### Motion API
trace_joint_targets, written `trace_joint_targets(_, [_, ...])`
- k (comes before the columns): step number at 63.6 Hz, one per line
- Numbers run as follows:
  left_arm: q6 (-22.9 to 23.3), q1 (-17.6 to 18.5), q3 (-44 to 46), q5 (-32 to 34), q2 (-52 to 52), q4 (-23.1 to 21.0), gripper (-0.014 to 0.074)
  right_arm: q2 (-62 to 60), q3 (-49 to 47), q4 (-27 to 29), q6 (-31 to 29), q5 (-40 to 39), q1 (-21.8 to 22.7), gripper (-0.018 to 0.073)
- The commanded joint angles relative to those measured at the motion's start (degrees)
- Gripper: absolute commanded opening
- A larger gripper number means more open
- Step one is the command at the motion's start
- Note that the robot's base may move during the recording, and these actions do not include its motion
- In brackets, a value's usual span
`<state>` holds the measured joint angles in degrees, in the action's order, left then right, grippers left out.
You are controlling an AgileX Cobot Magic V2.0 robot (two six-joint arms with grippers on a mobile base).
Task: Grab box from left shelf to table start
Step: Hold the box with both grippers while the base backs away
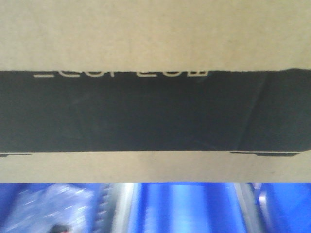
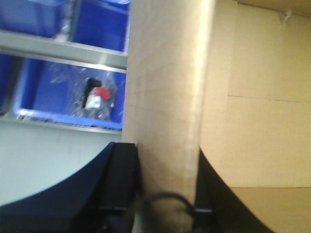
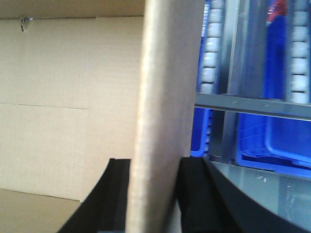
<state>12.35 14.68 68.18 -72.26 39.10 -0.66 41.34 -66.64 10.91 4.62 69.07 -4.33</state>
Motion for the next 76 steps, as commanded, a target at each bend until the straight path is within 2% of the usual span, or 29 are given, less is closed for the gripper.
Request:
trace_joint_targets(1, [1.4, 0.3, 2.2, 6.1, -0.4, -2.5, -0.0015, -0.1, -1.5, -2.5, -0.3, -5.2, 0.4, 0.0057])
trace_joint_targets(76, [1.4, 0.3, 2.2, 6.1, -0.4, -2.6, -0.0015, -0.1, -1.5, -2.5, -0.3, -5.2, 0.4, 0.0057])
